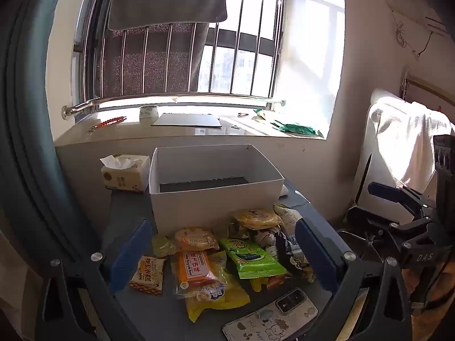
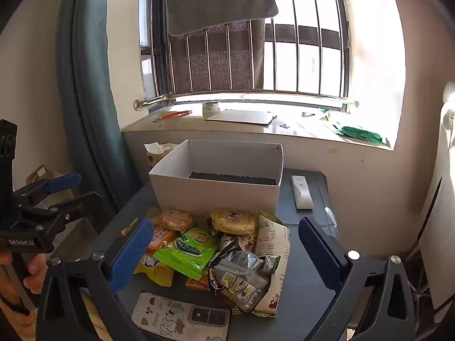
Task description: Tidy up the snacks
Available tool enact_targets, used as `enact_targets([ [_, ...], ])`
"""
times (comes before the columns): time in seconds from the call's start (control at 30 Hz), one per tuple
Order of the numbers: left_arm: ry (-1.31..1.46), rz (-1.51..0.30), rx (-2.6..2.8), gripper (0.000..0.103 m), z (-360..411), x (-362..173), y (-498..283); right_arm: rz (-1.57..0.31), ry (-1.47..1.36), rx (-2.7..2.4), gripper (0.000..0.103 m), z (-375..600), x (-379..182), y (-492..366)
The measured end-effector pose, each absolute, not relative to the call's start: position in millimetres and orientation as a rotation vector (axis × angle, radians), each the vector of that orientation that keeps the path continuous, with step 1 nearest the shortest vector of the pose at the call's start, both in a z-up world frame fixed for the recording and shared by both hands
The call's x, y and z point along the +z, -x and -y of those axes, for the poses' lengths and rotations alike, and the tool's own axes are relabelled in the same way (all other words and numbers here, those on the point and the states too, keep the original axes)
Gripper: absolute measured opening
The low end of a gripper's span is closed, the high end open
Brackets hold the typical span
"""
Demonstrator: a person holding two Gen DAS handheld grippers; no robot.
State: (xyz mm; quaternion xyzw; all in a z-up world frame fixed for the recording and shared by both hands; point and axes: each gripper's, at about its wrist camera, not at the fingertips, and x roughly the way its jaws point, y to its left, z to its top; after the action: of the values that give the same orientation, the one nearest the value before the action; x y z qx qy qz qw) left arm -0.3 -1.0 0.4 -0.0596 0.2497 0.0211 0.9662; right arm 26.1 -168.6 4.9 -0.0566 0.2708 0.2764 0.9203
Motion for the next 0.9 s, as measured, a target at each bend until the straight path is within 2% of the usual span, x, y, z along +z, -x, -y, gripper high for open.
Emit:
enact_targets([
  [0.9, 0.111, -0.515, 0.036, 0.103, 4.9, 2.5, 1.1, -0.549, 0.117, 0.571, 0.103, 169.8, 10.6, -23.5],
])
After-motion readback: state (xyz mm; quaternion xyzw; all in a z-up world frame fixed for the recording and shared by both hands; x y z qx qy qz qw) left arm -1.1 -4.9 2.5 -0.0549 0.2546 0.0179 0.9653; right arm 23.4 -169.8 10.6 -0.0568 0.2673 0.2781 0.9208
